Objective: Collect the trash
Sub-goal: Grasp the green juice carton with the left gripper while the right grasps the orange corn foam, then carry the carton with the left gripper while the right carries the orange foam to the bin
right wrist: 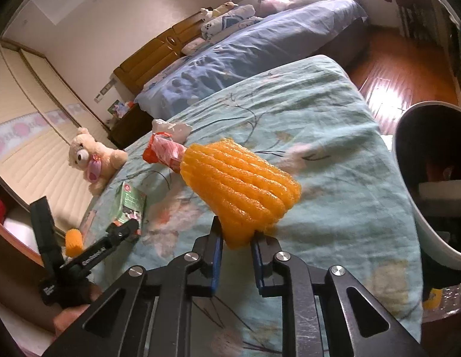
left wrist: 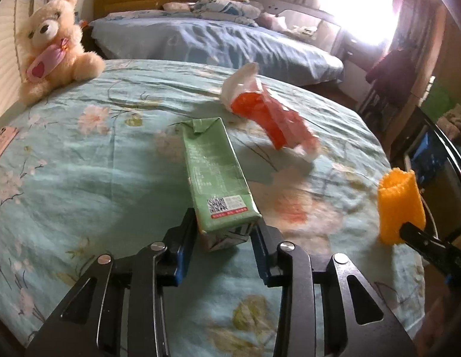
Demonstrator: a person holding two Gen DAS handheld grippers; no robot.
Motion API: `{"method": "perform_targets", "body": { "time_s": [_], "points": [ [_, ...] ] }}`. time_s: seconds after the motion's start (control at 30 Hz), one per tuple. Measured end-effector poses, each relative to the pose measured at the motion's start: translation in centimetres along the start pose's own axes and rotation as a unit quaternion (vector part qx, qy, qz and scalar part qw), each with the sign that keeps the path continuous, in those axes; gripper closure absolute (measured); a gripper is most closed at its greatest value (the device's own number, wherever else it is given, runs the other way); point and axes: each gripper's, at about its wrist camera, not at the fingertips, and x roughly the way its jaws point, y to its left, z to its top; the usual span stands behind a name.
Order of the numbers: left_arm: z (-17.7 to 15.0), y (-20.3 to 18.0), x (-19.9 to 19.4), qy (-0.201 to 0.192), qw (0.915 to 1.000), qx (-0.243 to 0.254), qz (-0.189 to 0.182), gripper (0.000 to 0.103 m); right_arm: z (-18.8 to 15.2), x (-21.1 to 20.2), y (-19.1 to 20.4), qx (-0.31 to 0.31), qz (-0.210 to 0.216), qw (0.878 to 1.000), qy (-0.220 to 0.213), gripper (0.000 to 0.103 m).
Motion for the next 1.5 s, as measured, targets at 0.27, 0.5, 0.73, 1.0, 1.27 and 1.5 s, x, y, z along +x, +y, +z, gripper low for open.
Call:
{"method": "perform_targets", "body": {
  "time_s": [0.27, 0.5, 0.73, 1.0, 1.27, 1.5],
  "points": [
    [-0.9, -4.0, -1.8, -0.011, 0.9973, 0.056, -0.047, 0.071, -0.4, -2.1, -1.1, -0.004, -0.025, 1.0, -0.016, 0.087],
    [-1.4, -8.1, -2.5, -0.009, 0.991, 0.098, -0.09, 0.071, -0.9, -4.2, -3.3, 0.006, -0.051, 0.998, -0.026, 0.087],
    [-2.1, -12.1, -2.7, -0.005, 0.9827, 0.138, -0.123, 0.071, -1.0, -6.3, -5.8, 0.029, -0.072, 0.996, -0.041, 0.087],
    [-2.5, -14.9, -2.8, -0.004, 0.9759, 0.159, -0.15, 0.072, -0.9, -8.4, -7.7, 0.045, -0.085, 0.994, -0.058, 0.087],
    [-3.1, -18.0, -2.9, -0.003, 0.9684, 0.18, -0.172, 0.072, -1.1, -10.0, -9.8, 0.065, -0.101, 0.99, -0.07, 0.087],
    [-3.6, -20.4, -2.6, 0.001, 0.9622, 0.197, -0.188, 0.072, -1.3, -11.1, -11.5, 0.078, -0.113, 0.988, -0.077, 0.087]
  ]
}}
